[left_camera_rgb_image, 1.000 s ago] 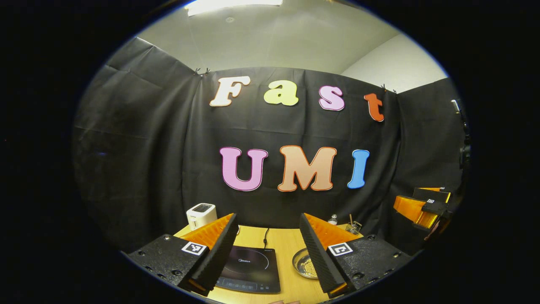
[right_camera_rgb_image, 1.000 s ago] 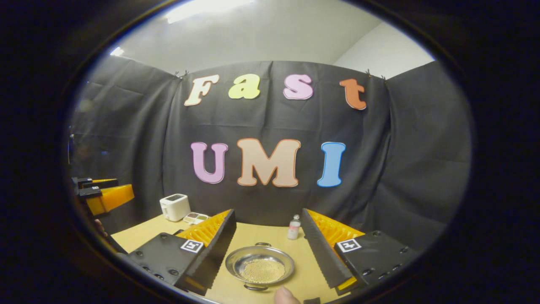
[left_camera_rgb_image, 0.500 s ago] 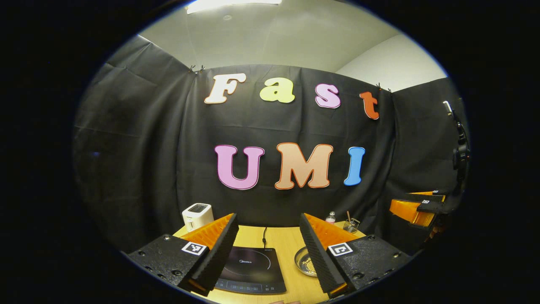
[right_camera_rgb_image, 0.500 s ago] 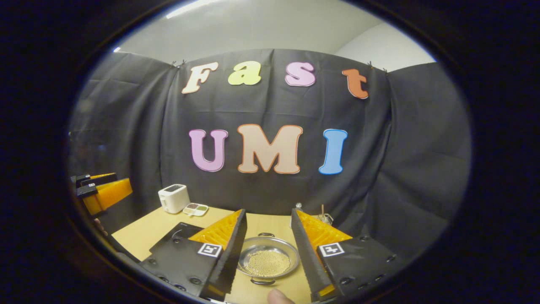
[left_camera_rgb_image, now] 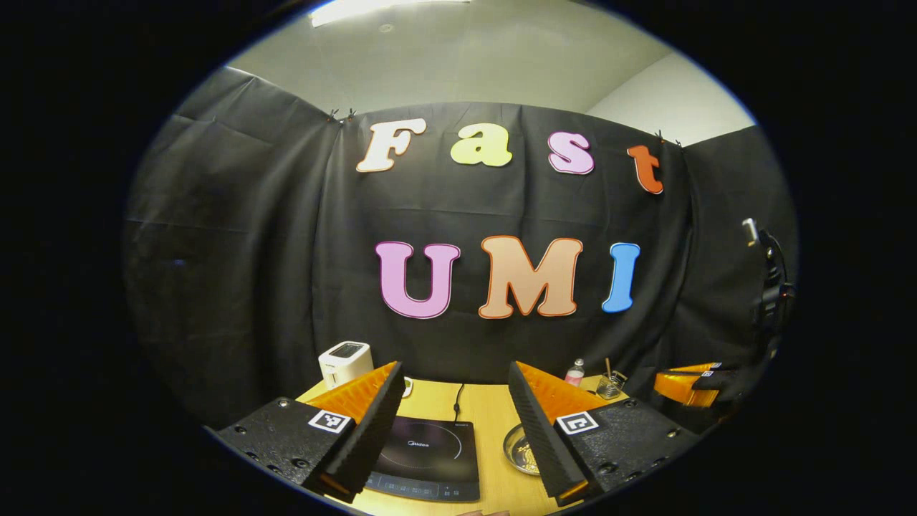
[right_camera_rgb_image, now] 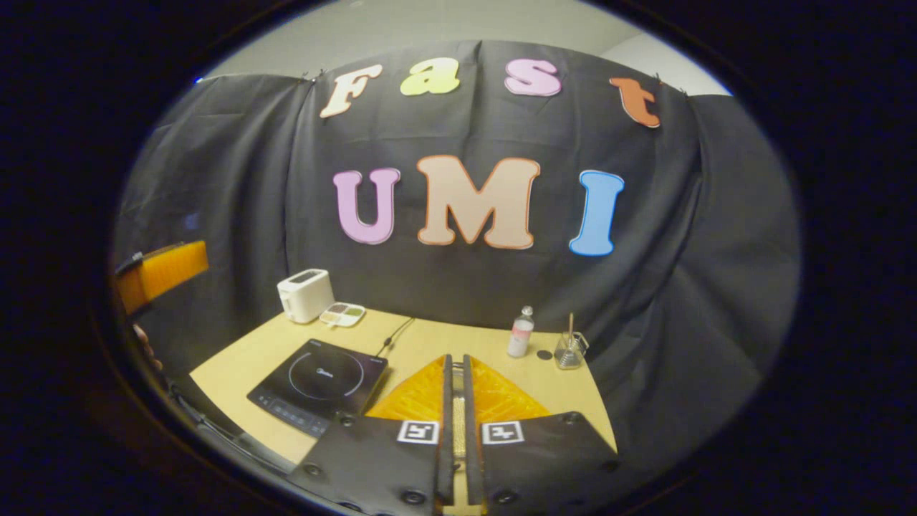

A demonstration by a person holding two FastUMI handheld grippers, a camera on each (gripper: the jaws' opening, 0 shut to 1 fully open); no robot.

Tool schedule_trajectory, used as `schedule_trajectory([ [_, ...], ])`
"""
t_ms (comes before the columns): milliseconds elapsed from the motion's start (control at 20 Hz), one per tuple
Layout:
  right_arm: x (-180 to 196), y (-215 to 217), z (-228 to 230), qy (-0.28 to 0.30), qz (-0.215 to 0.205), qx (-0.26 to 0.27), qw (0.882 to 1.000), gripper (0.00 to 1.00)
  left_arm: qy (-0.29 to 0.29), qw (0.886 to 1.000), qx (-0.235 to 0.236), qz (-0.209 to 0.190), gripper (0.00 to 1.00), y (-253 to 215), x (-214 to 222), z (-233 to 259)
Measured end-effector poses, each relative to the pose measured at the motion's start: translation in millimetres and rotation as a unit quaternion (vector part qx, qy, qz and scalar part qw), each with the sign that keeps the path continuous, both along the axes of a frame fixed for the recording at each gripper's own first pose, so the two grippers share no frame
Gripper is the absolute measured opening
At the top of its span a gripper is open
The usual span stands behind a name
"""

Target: First push the handle of the pot to place it horizontally, then grasp the pot with both hands and set it on the induction cooktop.

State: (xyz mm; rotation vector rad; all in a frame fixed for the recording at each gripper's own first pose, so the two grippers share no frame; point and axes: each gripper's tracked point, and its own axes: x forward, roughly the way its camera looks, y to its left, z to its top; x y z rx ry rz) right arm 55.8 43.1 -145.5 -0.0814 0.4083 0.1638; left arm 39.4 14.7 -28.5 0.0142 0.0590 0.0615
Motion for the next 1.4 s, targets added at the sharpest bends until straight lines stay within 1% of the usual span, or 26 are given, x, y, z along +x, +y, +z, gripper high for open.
schedule_trajectory([
  [50, -3, 10, -17, 0.025, 0.018, 0.02, 0.999, 0.0, 0.004, 1.0, 0.004, 0.006, 0.89, -2, 0, -2],
  [100, -5, 14, -30, 0.042, 0.026, 0.031, 0.998, 0.0, 0.007, 1.0, 0.006, 0.012, 0.89, -3, 1, -4],
  [150, -2, 14, -41, 0.057, 0.032, 0.037, 0.997, 0.06, 0.01, 1.0, 0.005, 0.018, 0.89, -4, 2, -5],
  [200, -3, 16, -57, 0.073, 0.047, 0.048, 0.995, 0.0, 0.011, 1.0, 0.004, 0.025, 0.89, -5, 1, -7],
  [250, -6, 22, -62, 0.084, 0.059, 0.057, 0.993, 0.06, 0.015, 0.999, 0.004, 0.033, 0.89, -5, 0, -7],
  [350, -4, 25, -78, 0.098, 0.079, 0.059, 0.99, 0.05, 0.018, 0.998, 0.01, 0.053, 0.89, -3, -4, -6],
  [400, -3, 29, -79, 0.103, 0.09, 0.065, 0.988, 0.0, 0.02, 0.998, 0.013, 0.062, 0.84, -3, -7, -6],
  [450, -5, 30, -88, 0.11, 0.099, 0.067, 0.987, 0.03, 0.022, 0.997, 0.016, 0.069, 0.84, -4, -10, -6],
  [500, -3, 29, -95, 0.115, 0.102, 0.063, 0.986, 0.0, 0.023, 0.997, 0.017, 0.076, 0.84, -5, -12, -7],
  [550, -3, 31, -107, 0.125, 0.106, 0.056, 0.985, 0.03, 0.027, 0.996, 0.016, 0.083, 0.84, -5, -14, -8],
  [600, -5, 31, -125, 0.147, 0.109, 0.047, 0.982, 0.03, 0.03, 0.996, 0.011, 0.087, 0.84, -6, -16, -10],
  [650, -6, 30, -146, 0.172, 0.11, 0.045, 0.978, 0.0, 0.033, 0.995, 0.005, 0.09, 0.84, -7, -15, -11],
  [700, -7, 32, -164, 0.194, 0.103, 0.055, 0.974, 0.03, 0.037, 0.995, 0.0, 0.092, 0.84, -7, -13, -14],
  [800, -17, 36, -192, 0.238, 0.095, 0.075, 0.964, 0.03, 0.038, 0.995, 0.004, 0.093, 0.84, -3, -10, -12],
  [850, -22, 35, -202, 0.254, 0.091, 0.077, 0.96, 0.0, 0.043, 0.994, 0.01, 0.095, 0.88, 3, -10, -11],
  [900, -26, 38, -210, 0.264, 0.094, 0.08, 0.957, 0.0, 0.037, 0.995, 0.014, 0.096, 0.93, 5, -10, -8],
  [950, -28, 41, -221, 0.274, 0.098, 0.075, 0.954, 0.03, 0.032, 0.995, 0.017, 0.098, 0.88, 8, -8, -5],
  [1000, -33, 43, -232, 0.291, 0.1, 0.066, 0.949, 0.0, 0.035, 0.994, 0.018, 0.099, 0.84, 11, -10, -8],
  [1050, -38, 45, -238, 0.31, 0.094, 0.069, 0.944, 0.0, 0.041, 0.994, 0.013, 0.096, 0.88, 13, -11, -13],
  [1100, -40, 49, -241, 0.322, 0.082, 0.082, 0.94, 0.0, 0.043, 0.995, 0.008, 0.091, 0.84, 13, -11, -19],
  [1150, -43, 52, -246, 0.337, 0.076, 0.088, 0.934, 0.03, 0.047, 0.995, 0.004, 0.087, 0.84, 15, -8, -22],
  [1200, -44, 52, -252, 0.346, 0.071, 0.084, 0.932, 0.03, 0.052, 0.995, 0.0, 0.085, 0.92, 20, -5, -29],
  [1250, -46, 53, -258, 0.353, 0.072, 0.075, 0.93, 0.03, 0.054, 0.995, -0.007, 0.084, 0.84, 25, -3, -32],
  [1300, -43, 55, -264, 0.357, 0.071, 0.064, 0.929, 0.03, 0.052, 0.995, -0.014, 0.083, 0.84, 29, 0, -32],
  [1350, -45, 58, -272, 0.368, 0.07, 0.057, 0.926, 0.0, 0.054, 0.995, -0.018, 0.084, 0.84, 34, 2, -33],
  [1400, -47, 60, -280, 0.381, 0.067, 0.055, 0.92, 0.03, 0.053, 0.995, -0.02, 0.085, 0.84, 39, 2, -35],
])
